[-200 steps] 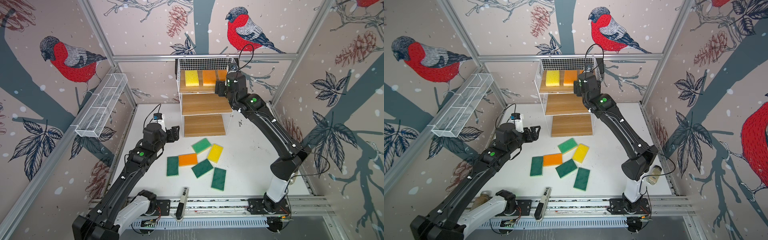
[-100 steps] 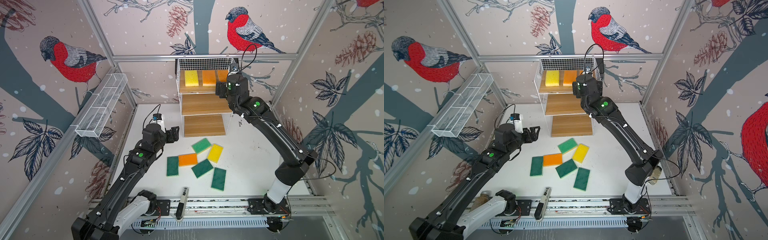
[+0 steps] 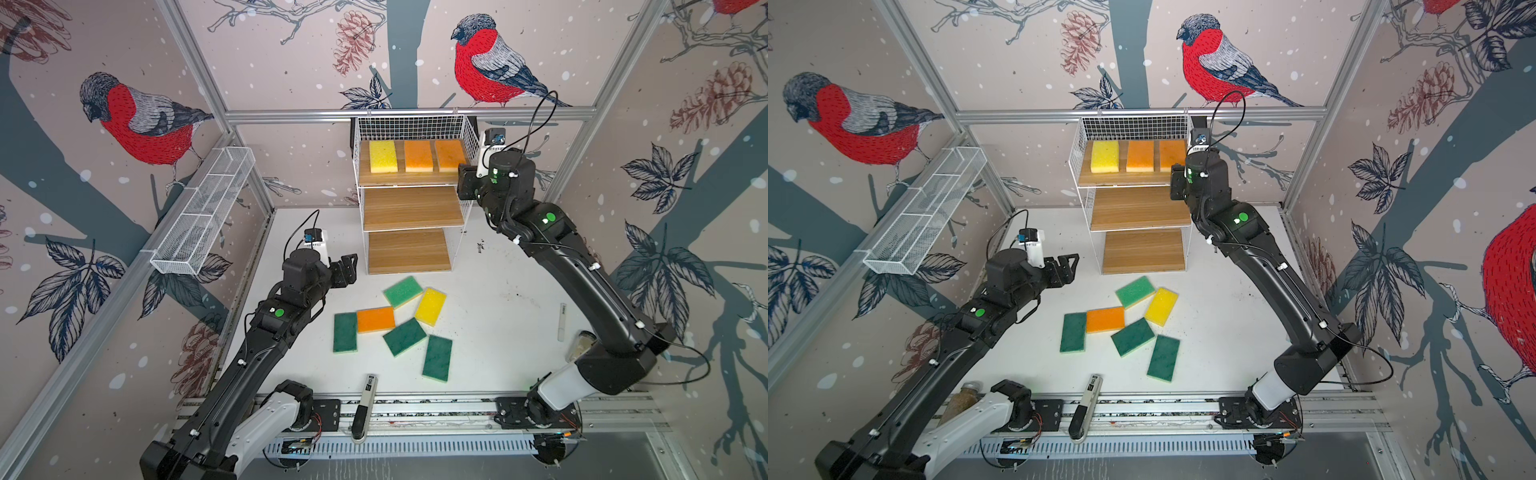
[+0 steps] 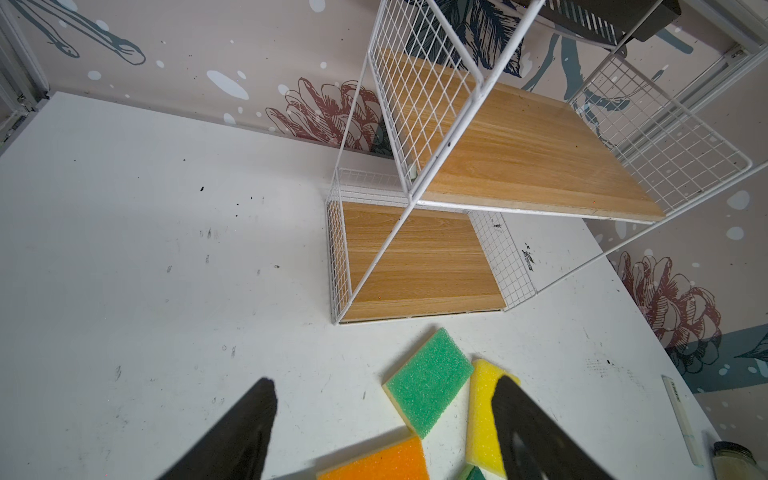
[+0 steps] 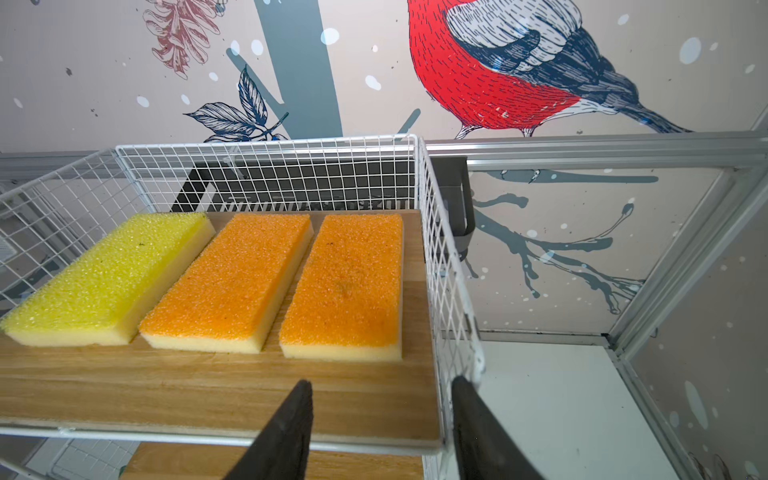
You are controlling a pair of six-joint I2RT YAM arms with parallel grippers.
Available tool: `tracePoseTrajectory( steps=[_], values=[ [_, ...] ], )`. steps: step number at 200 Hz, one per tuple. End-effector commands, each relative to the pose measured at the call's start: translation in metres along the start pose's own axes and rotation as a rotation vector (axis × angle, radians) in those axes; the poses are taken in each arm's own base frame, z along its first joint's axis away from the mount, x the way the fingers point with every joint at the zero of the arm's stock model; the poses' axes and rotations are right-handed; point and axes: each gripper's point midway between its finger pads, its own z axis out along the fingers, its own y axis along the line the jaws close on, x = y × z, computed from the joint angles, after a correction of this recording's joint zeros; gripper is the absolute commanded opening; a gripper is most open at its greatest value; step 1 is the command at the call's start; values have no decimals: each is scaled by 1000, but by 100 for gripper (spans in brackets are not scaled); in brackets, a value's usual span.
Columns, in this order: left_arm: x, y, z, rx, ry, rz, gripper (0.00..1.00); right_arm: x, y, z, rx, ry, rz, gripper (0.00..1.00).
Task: Place and organize the cleaning sponges onto the shelf
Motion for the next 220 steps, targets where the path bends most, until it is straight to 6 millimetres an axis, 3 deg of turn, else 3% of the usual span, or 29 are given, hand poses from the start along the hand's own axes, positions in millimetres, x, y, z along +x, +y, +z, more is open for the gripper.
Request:
tracePoseTrajectory(
  steps=[1,64,220],
  values=[
    [-2,-3,1,16,-6,-13,82,0,10,2,-78,4,16,50],
    [-2,-2,3,12,-7,-14,82,12,22,18,-127,44,11,39],
    [3,0,14,6,5,-10,82,25,21,46,-56,67,-3,40]
  ],
)
